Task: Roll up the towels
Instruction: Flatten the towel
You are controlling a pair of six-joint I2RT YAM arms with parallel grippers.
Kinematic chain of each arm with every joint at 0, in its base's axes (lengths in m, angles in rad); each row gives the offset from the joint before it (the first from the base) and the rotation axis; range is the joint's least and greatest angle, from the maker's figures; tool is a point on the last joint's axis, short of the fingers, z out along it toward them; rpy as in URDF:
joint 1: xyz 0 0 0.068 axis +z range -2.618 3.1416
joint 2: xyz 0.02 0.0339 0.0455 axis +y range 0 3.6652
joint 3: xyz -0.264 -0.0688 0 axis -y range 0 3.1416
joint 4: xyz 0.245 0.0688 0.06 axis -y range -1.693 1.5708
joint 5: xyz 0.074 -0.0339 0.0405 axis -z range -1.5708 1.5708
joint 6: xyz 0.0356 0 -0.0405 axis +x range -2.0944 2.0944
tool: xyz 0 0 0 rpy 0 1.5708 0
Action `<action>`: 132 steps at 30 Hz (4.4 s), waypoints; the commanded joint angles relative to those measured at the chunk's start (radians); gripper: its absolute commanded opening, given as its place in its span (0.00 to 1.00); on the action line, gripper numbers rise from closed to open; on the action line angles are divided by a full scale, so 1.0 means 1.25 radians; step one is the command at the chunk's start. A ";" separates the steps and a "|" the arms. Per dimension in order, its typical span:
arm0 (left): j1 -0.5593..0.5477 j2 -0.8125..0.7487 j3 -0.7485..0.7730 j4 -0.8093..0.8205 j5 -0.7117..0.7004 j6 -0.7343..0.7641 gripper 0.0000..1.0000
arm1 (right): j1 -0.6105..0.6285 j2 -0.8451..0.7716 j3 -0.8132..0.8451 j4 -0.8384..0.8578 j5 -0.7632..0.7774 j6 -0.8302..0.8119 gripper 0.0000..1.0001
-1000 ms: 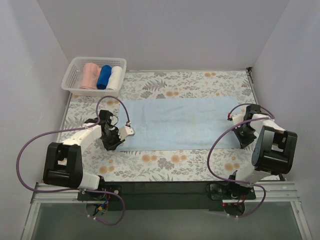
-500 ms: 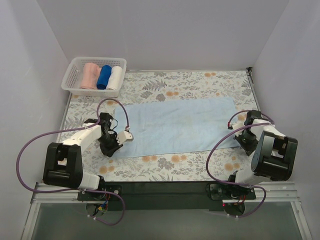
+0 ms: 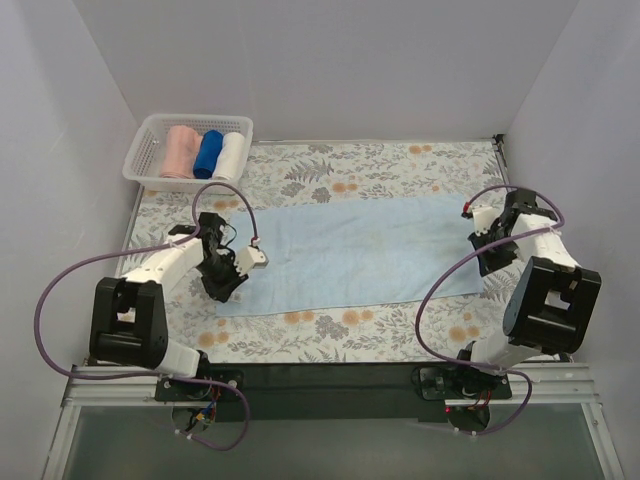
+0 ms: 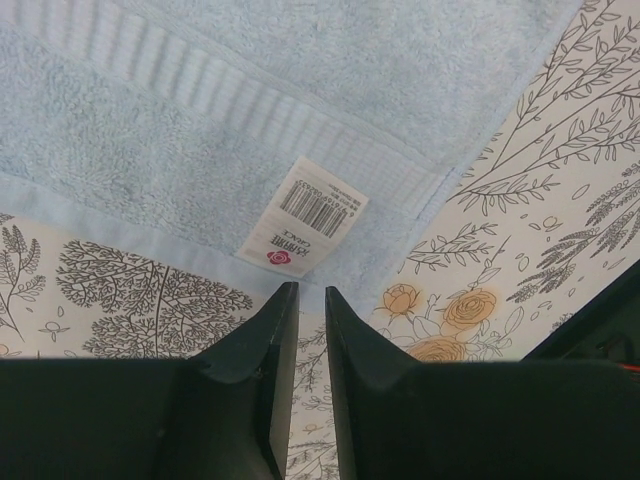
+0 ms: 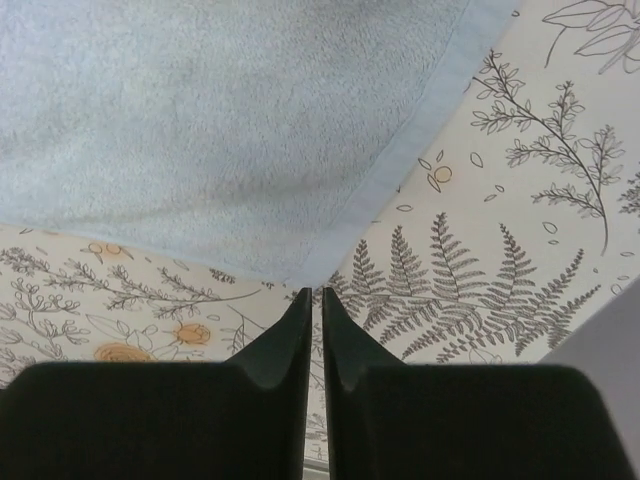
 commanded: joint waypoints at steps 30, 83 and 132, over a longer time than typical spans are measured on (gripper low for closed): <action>0.007 -0.054 -0.092 -0.006 0.028 -0.007 0.13 | 0.008 -0.080 -0.336 0.150 0.192 -0.180 0.10; 0.014 -0.044 0.155 0.011 0.022 -0.016 0.28 | 0.116 -0.123 -0.058 -0.169 -0.078 -0.190 0.24; 0.073 0.311 0.456 0.200 0.079 -0.118 0.42 | 0.127 0.346 0.538 0.044 -0.094 0.097 0.63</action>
